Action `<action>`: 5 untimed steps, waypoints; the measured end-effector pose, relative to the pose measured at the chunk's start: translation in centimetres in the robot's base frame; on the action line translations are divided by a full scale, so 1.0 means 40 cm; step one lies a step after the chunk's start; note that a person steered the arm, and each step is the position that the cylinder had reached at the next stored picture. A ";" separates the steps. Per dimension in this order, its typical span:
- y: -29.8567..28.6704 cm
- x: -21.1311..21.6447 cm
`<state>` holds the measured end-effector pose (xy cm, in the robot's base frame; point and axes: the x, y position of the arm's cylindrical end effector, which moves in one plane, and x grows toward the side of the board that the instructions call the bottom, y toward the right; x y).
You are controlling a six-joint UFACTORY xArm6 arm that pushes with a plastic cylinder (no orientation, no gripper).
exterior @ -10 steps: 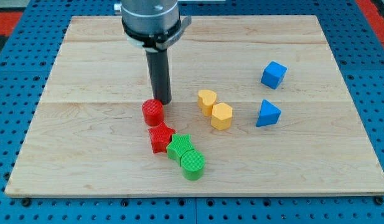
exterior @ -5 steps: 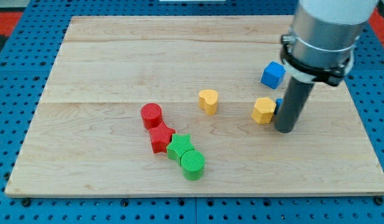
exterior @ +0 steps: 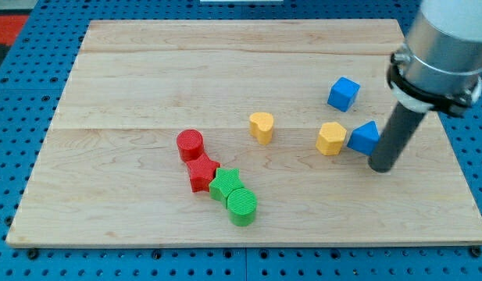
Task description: Slide yellow hexagon along with yellow heart to the center
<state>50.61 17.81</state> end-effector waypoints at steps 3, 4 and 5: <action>0.167 -0.067; -0.017 -0.076; -0.267 -0.052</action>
<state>48.51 7.13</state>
